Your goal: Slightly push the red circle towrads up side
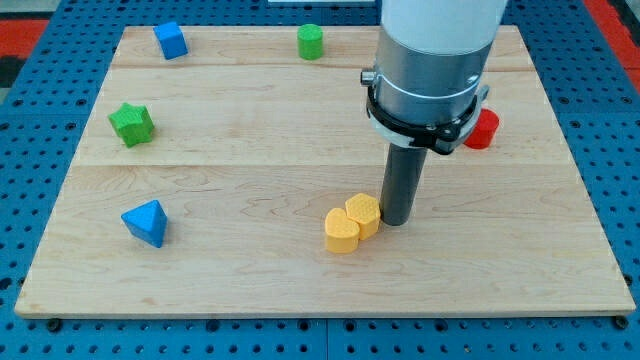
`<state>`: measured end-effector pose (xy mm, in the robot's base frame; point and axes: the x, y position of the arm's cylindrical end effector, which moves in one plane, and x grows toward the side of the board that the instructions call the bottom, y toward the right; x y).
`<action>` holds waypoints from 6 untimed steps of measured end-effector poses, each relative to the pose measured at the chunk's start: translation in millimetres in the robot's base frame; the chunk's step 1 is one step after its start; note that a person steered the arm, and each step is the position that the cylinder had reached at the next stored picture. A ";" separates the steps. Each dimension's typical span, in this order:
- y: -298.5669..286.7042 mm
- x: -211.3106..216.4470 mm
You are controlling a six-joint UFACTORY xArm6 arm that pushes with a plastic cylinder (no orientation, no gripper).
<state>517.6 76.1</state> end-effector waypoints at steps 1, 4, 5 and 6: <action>46.5 4.2; 108.1 -19.9; 122.9 -37.7; 114.7 -56.1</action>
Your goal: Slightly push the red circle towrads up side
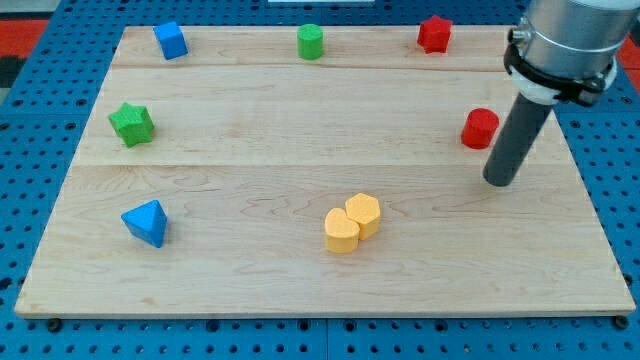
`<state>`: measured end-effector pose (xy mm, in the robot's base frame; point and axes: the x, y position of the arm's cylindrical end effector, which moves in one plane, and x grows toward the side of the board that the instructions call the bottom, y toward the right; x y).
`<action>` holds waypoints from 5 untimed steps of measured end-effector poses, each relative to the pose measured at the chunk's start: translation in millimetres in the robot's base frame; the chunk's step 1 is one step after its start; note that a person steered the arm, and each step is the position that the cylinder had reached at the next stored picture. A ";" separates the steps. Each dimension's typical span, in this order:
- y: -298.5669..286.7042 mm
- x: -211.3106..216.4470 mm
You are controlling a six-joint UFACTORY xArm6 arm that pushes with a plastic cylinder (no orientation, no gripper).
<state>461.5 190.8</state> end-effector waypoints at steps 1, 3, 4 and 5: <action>5.9 -17.5; 2.7 -56.4; 9.6 -74.2; 9.6 -93.7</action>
